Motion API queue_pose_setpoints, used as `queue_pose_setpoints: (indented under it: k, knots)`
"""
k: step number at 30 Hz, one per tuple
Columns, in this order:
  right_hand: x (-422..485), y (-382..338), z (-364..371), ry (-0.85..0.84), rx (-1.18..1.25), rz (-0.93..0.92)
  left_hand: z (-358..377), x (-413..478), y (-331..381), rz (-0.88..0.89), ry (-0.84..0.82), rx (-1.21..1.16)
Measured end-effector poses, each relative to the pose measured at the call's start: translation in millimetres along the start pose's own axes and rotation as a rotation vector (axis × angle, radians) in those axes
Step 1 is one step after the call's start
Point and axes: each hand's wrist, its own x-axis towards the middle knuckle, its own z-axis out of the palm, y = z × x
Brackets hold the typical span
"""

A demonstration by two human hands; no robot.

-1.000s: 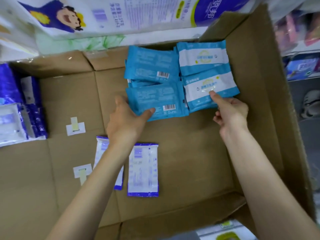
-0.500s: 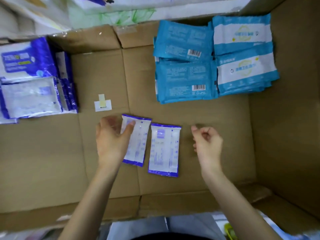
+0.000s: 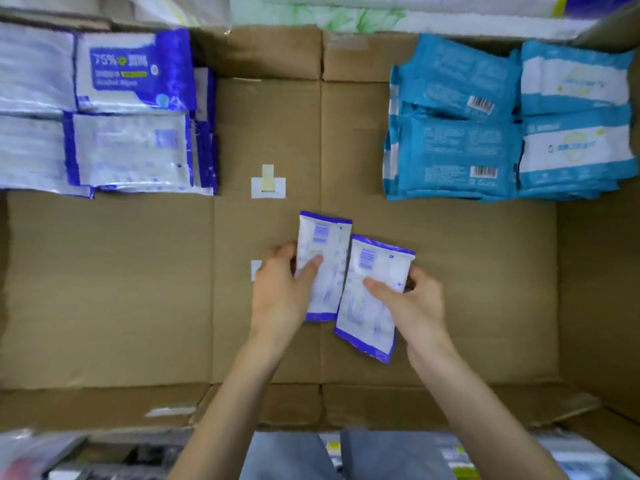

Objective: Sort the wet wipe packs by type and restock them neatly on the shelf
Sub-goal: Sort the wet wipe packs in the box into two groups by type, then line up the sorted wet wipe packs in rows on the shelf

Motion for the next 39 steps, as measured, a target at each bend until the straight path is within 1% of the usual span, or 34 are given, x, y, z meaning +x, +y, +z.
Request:
queue_pose_setpoints:
  k: [2, 5, 8, 12, 13, 17, 19, 22, 24, 27, 30, 33, 36, 39]
  knots:
    - [-12, -10, 6, -0.044, 0.009, -0.042, -20, -5, -6, 0.015, 0.017, -0.04]
    - [-28, -30, 24, -0.122, 0.077, -0.043, -66, -10, -21, -0.034, 0.055, -0.242]
    - [-42, -54, 57, -0.214, 0.254, -0.045, -128, -6, -34, -0.054, 0.126, -0.461]
    - [-60, -83, 123, -0.277, 0.433, -0.032, -215, 10, -51, -0.028, 0.265, -0.634]
    - [-64, -88, 141, -0.277, 0.464, -0.023, -233, 16, -54, -0.031, 0.262, -0.683]
    - [-86, -105, 207, -0.297, 0.675, 0.027, -289, 40, -56, -0.048, 0.153, -0.828]
    - [-100, -113, 228, -0.311, 0.741, 0.002, -308, 46, -51, 0.008, 0.123, -0.826]
    - [-122, -124, 242, -0.318, 0.791, -0.085, -331, 37, -41, 0.131, 0.07, -0.809]
    - [-141, -135, 237, -0.318, 0.71, -0.163, -343, 20, -34, 0.143, 0.029, -0.845]
    - [-175, -149, 210, -0.267, 0.412, -0.347, -355, -12, -29, 0.115, -0.077, -0.961]
    - [-212, -162, 174, -0.223, 0.194, -0.502, -364, -49, -26, 0.108, -0.155, -1.074]
    - [-252, -164, 150, -0.265, 0.024, -0.645, -360, -92, -22, 0.091, -0.173, -1.175]
    - [-291, -156, 141, -0.319, -0.024, -0.753, -346, -136, -15, 0.113, -0.222, -1.187]
    - [-320, -146, 129, -0.272, 0.013, -0.807, -336, -176, -10, 0.181, -0.302, -1.203]
